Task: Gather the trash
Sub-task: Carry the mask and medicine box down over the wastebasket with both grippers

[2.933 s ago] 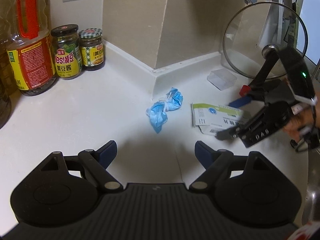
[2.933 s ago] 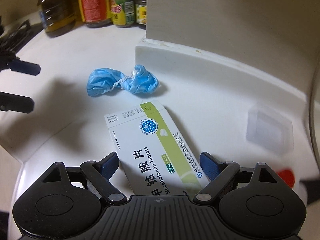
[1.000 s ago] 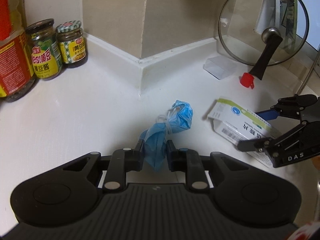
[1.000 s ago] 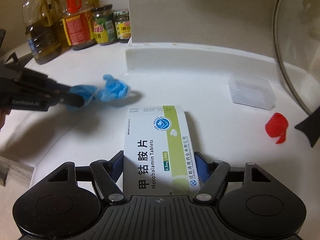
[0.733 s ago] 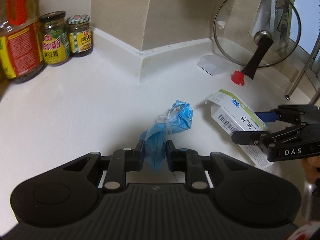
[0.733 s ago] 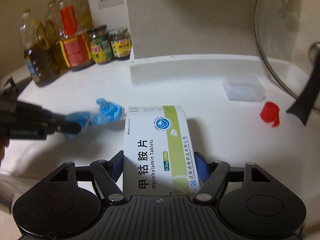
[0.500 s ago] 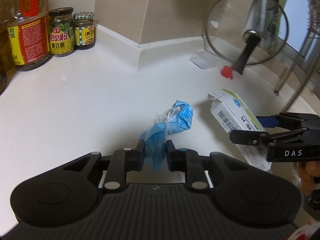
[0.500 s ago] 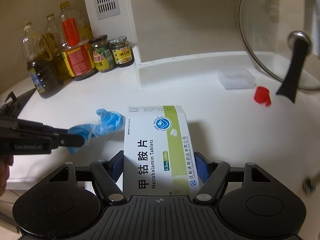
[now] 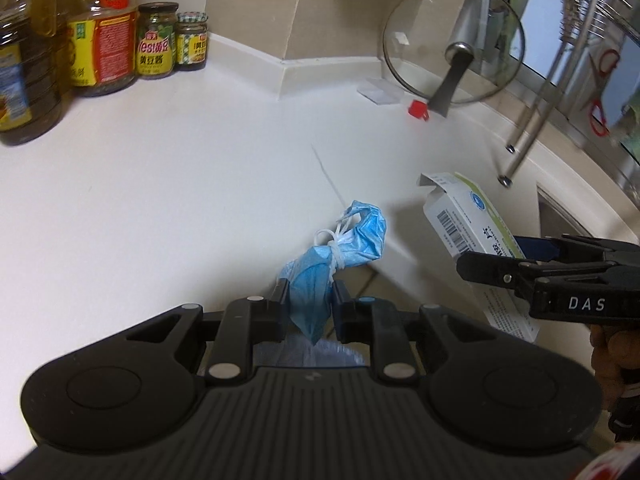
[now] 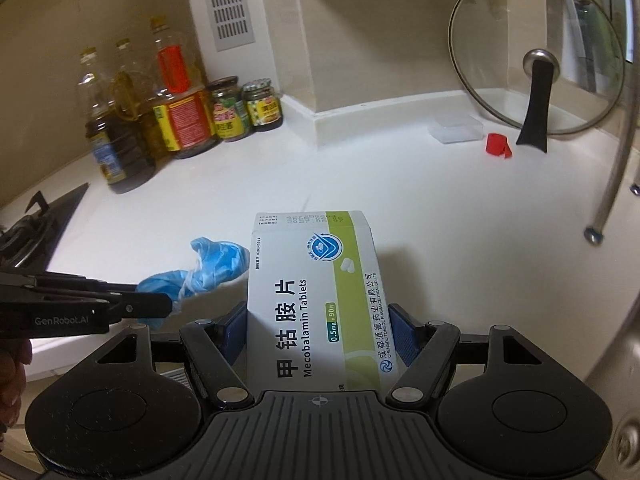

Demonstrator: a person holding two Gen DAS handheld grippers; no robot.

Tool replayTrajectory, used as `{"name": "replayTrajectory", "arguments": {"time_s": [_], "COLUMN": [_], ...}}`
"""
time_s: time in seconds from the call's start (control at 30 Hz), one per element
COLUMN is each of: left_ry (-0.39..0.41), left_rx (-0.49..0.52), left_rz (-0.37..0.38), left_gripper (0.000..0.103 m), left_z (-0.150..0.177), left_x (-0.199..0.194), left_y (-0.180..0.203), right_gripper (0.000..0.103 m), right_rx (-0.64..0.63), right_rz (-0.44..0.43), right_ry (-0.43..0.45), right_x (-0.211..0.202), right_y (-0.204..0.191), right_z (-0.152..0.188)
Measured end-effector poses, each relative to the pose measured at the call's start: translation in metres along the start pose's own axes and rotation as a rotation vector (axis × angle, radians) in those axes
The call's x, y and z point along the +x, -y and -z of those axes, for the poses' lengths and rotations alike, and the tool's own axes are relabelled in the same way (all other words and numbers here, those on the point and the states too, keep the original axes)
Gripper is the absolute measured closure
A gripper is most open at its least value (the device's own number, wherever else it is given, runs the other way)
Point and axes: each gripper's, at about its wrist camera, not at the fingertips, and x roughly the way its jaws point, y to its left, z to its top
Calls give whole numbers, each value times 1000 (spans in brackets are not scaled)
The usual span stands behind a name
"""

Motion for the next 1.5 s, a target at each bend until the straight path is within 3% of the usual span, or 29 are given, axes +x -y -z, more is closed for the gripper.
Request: {"name": "replayTrajectory", "arguments": {"time_s": [0.27, 0.53, 1.03, 1.5], "left_ry": [-19, -59, -184, -280], "left_rx": [20, -24, -133, -190], "left_rz": [22, 4, -95, -121], "left_gripper": [84, 84, 84, 84], "left_z": [38, 67, 113, 141], "left_x": [-32, -34, 9, 65], "left_y": [-8, -14, -23, -36], "right_gripper": [32, 32, 32, 32], "right_rx": [7, -38, -96, -79], "right_rz": [21, 2, -51, -41], "right_ry": [13, -5, -131, -196], "right_x": [-28, -30, 20, 74], "right_y": [-42, -62, -44, -24], "right_z": [39, 69, 126, 162]}}
